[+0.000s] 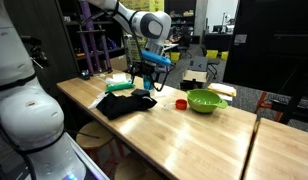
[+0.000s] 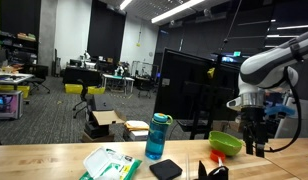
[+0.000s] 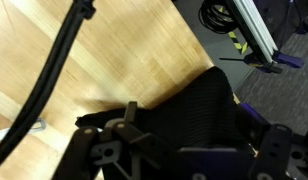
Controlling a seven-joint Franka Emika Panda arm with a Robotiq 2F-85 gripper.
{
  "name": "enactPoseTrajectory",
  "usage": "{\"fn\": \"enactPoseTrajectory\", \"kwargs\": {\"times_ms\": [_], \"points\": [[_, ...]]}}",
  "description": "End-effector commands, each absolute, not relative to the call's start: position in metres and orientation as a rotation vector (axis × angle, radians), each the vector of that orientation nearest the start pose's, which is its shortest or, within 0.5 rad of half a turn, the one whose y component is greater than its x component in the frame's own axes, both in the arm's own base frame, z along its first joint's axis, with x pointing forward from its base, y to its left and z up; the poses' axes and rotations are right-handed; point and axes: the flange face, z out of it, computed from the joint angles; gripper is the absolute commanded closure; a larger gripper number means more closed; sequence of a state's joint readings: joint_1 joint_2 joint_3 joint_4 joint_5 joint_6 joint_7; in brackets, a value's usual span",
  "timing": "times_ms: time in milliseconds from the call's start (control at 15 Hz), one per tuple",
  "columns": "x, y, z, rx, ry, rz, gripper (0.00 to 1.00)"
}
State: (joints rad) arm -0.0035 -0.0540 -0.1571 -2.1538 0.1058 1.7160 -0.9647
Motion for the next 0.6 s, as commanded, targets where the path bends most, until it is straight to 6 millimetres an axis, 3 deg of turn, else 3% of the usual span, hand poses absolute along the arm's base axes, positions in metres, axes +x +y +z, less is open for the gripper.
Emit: {"fn": "enactPoseTrajectory", "kwargs": {"times_ms": [0,333,533], "points": [[0.489,-0.069,0.380,-2.526,-1.051,0.411,0.00],[0.497,-0.072,0.355,-2.452,-1.121,0.416,0.00],[0.499,-0.077,0.341,-2.407,-1.264,0.411,0.00]]}}
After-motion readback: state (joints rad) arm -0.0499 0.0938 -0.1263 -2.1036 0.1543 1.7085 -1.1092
